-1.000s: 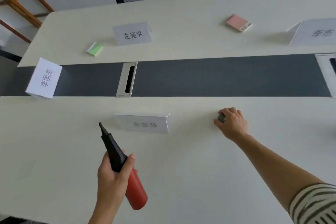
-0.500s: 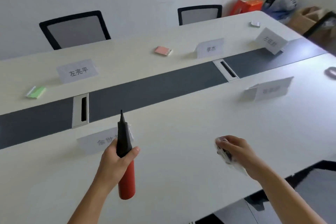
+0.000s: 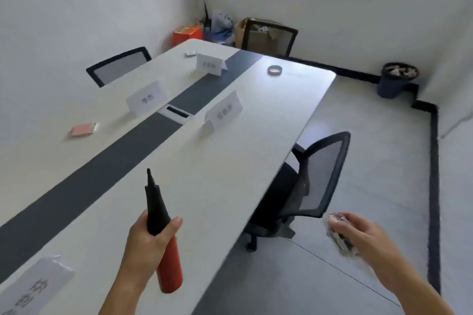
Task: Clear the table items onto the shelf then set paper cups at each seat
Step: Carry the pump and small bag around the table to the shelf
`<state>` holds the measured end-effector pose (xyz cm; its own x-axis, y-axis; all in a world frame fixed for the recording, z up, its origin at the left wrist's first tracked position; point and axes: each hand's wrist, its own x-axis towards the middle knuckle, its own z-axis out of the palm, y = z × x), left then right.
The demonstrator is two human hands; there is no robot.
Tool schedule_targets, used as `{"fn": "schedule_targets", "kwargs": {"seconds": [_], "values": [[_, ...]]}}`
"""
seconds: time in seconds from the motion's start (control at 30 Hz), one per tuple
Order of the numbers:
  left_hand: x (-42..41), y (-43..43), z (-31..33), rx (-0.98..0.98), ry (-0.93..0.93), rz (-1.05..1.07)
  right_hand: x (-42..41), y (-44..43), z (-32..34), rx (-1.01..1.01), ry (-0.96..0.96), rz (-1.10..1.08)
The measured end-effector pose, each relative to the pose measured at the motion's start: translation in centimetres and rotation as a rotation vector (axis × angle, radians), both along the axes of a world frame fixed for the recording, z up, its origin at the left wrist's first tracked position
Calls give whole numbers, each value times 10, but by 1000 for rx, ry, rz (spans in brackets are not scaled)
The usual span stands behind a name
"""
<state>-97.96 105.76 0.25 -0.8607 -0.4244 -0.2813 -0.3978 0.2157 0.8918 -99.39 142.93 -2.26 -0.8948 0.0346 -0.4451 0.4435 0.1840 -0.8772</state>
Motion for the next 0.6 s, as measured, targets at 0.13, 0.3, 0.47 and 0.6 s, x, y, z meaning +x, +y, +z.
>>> {"fn": "schedule_targets", "kwargs": {"seconds": [0.13, 0.3, 0.47, 0.6], "values": [[-21, 114, -4, -7, 10, -168, 42, 101, -5, 33, 1, -171], [-27, 245, -4, -7, 11, -423, 72, 212, -8, 52, 10, -341], [-64, 309, -8, -28, -3, -498, 59, 278, -19, 43, 14, -417], [-122, 350, -16, -30, 3, -482, 22, 316, -30, 65, 6, -436]]}}
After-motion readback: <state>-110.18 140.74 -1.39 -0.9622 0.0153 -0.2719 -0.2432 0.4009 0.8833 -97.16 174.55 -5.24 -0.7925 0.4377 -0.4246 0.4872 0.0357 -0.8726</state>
